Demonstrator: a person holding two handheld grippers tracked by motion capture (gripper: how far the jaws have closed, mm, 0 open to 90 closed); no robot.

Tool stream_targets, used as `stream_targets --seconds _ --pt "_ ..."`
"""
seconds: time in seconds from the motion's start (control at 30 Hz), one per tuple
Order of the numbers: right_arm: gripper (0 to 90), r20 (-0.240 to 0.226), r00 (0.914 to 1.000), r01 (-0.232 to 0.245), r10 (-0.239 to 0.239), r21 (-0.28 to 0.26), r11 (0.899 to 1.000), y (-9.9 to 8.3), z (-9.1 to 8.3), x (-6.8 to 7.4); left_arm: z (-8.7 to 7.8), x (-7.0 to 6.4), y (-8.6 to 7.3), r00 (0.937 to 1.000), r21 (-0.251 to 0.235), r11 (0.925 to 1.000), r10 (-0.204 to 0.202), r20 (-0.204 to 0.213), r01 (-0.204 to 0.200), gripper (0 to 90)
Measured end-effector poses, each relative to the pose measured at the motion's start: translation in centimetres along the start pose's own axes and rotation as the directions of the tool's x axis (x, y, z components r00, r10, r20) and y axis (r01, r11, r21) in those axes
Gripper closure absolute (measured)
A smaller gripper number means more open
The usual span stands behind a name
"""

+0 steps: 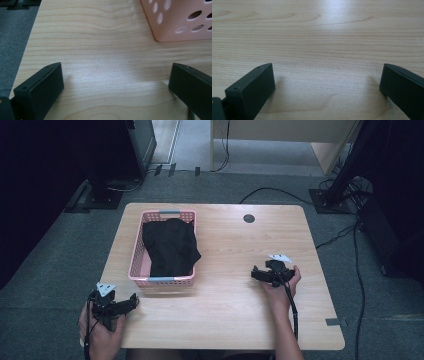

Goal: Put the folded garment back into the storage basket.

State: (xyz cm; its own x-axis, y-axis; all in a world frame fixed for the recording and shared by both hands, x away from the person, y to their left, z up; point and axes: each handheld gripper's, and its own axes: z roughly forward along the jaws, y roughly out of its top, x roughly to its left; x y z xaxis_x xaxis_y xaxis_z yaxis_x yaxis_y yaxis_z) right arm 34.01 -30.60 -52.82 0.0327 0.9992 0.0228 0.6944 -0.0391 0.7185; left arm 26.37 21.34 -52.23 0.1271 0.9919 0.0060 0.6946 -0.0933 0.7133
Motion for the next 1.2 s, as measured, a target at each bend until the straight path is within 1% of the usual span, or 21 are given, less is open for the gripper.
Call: stream_targets --seconds 0.43,1.2 --pt "0.0 0.004 1.0000 -0.005 0.005 0.000 1.000 -0.3 -0.3 -0.6 0.0 0.0 0.0 1.0000 0.000 1.0000 0.000 0.000 0.000 0.0" --pt "0.0 0.015 0.9998 -0.014 0.014 -0.001 1.000 -1.1 -1.1 -2.2 0.0 0.0 0.0 1.0000 0.000 1.0000 0.001 0.000 -0.001 0.0"
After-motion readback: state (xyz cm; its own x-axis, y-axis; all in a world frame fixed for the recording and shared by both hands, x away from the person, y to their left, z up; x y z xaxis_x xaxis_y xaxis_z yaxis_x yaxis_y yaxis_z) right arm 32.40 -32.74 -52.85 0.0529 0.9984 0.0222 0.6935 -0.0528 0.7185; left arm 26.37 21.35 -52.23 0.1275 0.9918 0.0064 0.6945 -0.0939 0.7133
